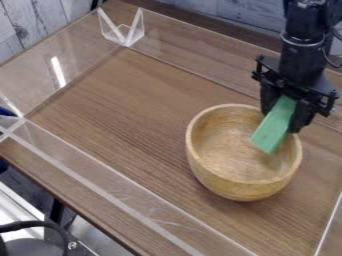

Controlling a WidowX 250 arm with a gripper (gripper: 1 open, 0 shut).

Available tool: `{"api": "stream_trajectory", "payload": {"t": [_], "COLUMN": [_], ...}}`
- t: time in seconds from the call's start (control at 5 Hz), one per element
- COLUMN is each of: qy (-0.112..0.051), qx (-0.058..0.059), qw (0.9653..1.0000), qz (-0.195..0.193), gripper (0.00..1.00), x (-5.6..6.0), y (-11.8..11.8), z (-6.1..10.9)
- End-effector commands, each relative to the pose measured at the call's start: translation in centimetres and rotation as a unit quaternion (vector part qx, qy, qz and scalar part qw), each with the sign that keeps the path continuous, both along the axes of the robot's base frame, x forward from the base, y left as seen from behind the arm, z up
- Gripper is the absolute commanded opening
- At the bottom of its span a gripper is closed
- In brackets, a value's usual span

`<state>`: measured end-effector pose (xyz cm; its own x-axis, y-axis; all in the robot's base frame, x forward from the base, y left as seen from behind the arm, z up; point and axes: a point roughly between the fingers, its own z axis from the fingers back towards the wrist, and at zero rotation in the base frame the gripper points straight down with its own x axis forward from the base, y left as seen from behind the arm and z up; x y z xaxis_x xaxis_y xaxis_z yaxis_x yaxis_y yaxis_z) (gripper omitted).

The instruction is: Remove the green block from inside the brown bowl and put it on the table

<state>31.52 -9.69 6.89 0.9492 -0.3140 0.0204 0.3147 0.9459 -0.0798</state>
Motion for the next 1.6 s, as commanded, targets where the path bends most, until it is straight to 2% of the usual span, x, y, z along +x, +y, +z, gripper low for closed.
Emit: {"api": "stream_trajectory", "payload": {"t": [0.0, 0.8, 1.0, 1.2, 1.4], "qy": [-0.021, 0.002, 0.018, 0.018, 0.018], "qx": [-0.008, -0.005, -0.002, 0.0, 0.001], "qw": [0.9997, 0.9999, 0.9998, 0.9998, 0.9998], "qz": [-0.005, -0.01, -0.011, -0.01, -0.006], "gripper": [0.0, 0.0, 0.0, 1.0, 1.0], "x": [0.8, 1.0, -0.6, -0.5, -0.5], "y": [-0.4, -0.4, -0.1, 0.0, 0.3], "z": [0.9, -1.4, -2.1, -2.4, -2.5]}}
